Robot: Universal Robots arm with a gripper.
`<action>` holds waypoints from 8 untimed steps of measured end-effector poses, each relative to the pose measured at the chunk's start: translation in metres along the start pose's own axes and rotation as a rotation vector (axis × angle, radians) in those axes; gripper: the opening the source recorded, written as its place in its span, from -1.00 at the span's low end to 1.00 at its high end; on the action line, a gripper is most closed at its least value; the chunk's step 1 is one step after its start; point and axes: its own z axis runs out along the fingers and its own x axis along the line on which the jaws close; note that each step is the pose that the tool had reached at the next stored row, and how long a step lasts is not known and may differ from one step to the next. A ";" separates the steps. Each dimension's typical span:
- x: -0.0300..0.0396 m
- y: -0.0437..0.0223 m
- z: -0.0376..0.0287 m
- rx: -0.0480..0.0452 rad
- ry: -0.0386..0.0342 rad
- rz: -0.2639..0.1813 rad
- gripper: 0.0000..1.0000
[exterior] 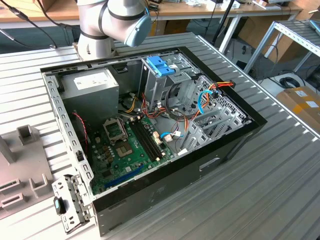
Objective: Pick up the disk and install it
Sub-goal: 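Pick up the disk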
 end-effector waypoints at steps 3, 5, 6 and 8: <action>0.0000 0.0005 0.0007 0.0001 0.0000 0.000 -0.04; 0.0000 0.0009 0.0012 0.0001 0.0000 0.000 -0.04; 0.0001 0.0013 0.0016 0.0000 0.0000 0.000 -0.04; 0.0001 0.0018 0.0022 0.0001 -0.0001 0.000 -0.04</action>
